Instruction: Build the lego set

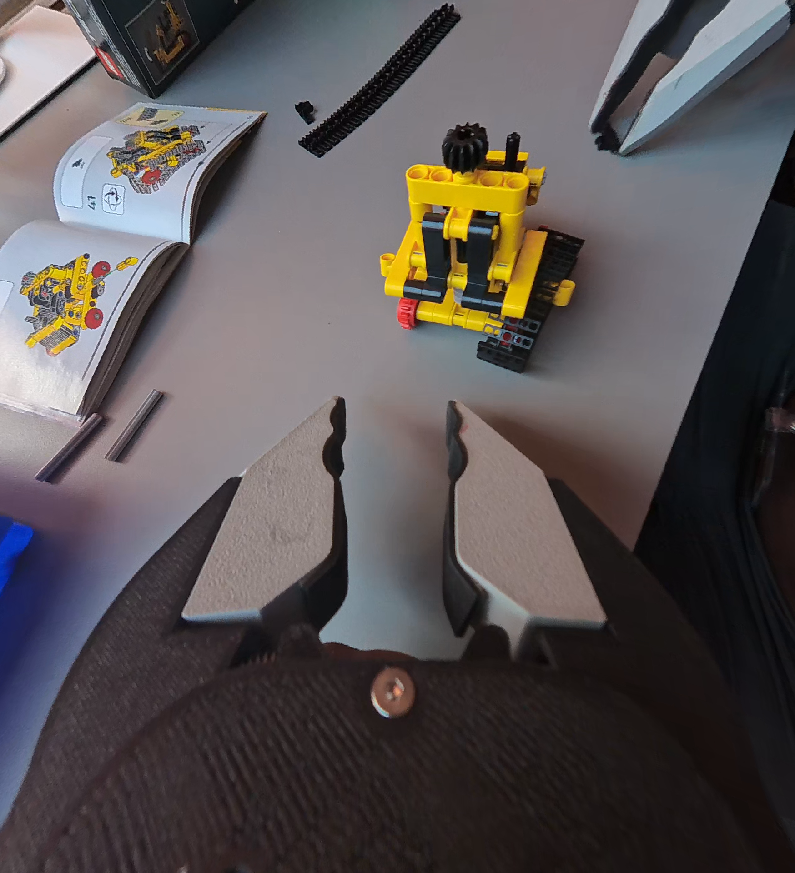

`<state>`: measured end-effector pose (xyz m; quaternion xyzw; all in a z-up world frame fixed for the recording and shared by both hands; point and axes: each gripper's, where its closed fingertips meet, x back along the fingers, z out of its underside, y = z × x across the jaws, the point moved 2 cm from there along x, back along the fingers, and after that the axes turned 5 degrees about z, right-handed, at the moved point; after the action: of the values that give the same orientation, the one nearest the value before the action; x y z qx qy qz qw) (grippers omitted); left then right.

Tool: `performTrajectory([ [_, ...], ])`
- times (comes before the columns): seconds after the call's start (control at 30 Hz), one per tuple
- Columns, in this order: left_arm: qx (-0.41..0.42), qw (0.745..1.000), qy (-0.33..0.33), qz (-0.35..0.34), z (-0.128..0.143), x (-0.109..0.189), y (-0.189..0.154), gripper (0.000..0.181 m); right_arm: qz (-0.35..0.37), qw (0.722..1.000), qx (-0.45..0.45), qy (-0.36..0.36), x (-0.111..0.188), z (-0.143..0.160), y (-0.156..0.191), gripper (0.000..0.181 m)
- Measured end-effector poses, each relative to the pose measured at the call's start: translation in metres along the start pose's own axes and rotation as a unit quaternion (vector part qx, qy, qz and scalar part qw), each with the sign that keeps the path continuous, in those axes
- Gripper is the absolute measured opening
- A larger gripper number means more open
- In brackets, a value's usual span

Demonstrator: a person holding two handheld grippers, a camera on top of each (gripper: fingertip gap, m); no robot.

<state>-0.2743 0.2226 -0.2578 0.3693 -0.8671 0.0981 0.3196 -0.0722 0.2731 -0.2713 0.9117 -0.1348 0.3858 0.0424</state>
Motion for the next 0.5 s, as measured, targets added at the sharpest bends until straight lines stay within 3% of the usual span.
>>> performTrajectory([
  [0.5,-0.001,1.0,0.001,0.003,0.0,-0.0003,-0.0009,0.04,0.017,0.999,0.04,0.011,0.0026,0.002,0.0023,0.029],
])
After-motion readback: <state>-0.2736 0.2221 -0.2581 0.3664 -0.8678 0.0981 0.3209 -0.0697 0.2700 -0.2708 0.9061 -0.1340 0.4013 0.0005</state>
